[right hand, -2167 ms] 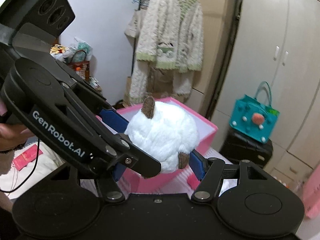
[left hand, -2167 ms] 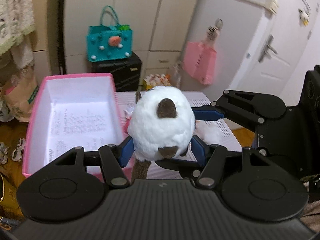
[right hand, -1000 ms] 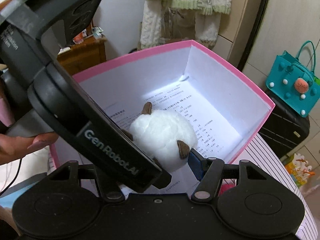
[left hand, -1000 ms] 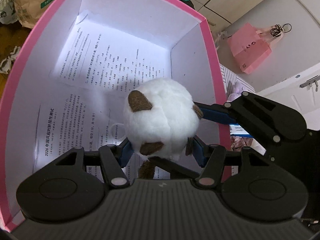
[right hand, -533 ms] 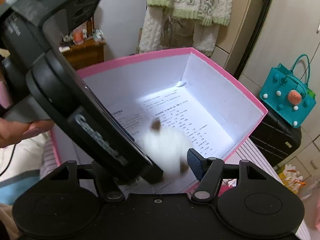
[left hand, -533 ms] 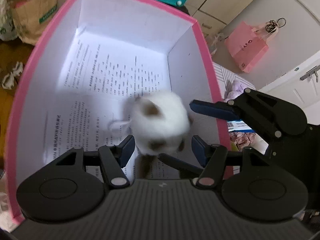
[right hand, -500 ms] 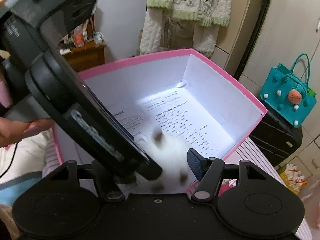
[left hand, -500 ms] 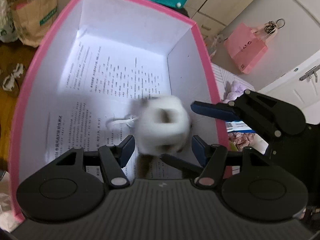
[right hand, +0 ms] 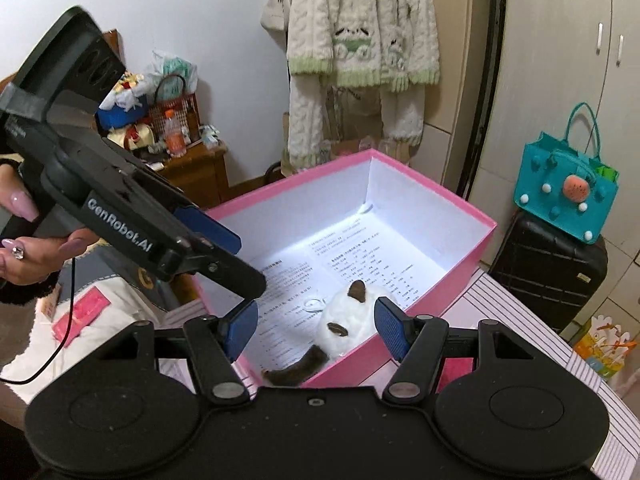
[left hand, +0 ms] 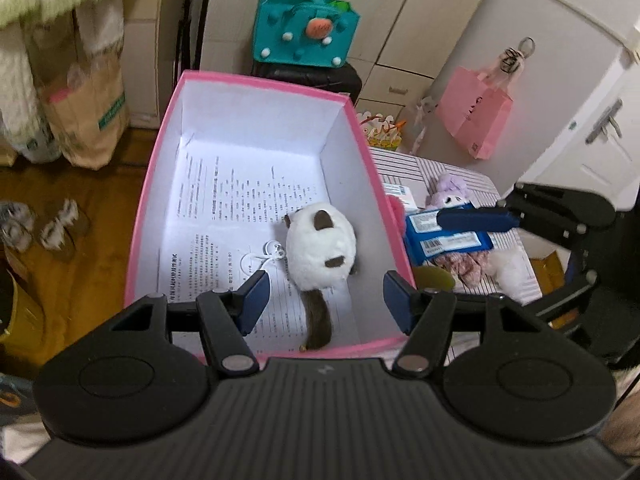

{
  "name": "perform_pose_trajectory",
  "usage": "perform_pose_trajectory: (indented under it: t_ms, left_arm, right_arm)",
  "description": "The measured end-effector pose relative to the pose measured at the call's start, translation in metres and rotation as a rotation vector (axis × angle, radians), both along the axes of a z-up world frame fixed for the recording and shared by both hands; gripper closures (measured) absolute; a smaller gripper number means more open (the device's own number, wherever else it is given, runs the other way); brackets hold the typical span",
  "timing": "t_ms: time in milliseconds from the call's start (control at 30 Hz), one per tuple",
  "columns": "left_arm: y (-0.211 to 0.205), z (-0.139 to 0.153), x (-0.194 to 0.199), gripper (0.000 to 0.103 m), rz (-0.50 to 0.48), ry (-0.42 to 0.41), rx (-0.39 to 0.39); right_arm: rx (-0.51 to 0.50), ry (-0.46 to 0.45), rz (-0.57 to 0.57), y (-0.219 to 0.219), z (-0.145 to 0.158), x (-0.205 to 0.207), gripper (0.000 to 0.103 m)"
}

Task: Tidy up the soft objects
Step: 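Withdraw the left tool from the box back toward the table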

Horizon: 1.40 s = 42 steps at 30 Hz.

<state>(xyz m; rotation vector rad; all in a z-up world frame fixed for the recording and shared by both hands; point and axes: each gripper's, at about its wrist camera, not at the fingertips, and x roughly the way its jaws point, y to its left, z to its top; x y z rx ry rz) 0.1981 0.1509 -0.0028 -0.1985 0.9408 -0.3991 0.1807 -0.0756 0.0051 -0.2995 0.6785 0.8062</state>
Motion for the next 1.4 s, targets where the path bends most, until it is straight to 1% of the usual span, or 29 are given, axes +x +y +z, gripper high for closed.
perform_pose_trajectory:
  t_ms: [233,433,667,867,1100,1233,1400]
  left_arm:
    - [-0.012,0.03,-0.034,0.04,-0.045,-0.049,0.09]
    - [-0.025,0.053,-0.06,0.037,-0.074,-0.09,0.167]
    - [-0.048,0.073,-0.086,0.034,-0.126,-0.128,0.221]
    - [-0.078,0.078,-0.107,0.032,-0.197,-0.152,0.243]
    - [-0.118,0.07,-0.116,0.032,-0.282,-0.136,0.269]
    - [-0.141,0.065,-0.116,0.032,-0.326,-0.125,0.281]
    - [-0.162,0.053,-0.108,0.032,-0.372,-0.1,0.273]
  right_arm:
    - [0.031,0.014,-0.009,-0.023,0.028,-0.024,0.034]
    - [0.04,0.029,-0.041,-0.049,0.049,-0.042,0.033]
    - [0.027,0.047,-0.094,-0.083,0.06,-0.065,0.033]
    - [0.026,0.044,-0.136,-0.119,0.056,-0.089,0.033]
    - [0.023,0.059,-0.182,-0.154,0.04,-0.11,0.033]
    - [0.017,0.077,-0.208,-0.171,0.028,-0.114,0.033]
    - [0.018,0.096,-0.229,-0.189,0.011,-0.109,0.032]
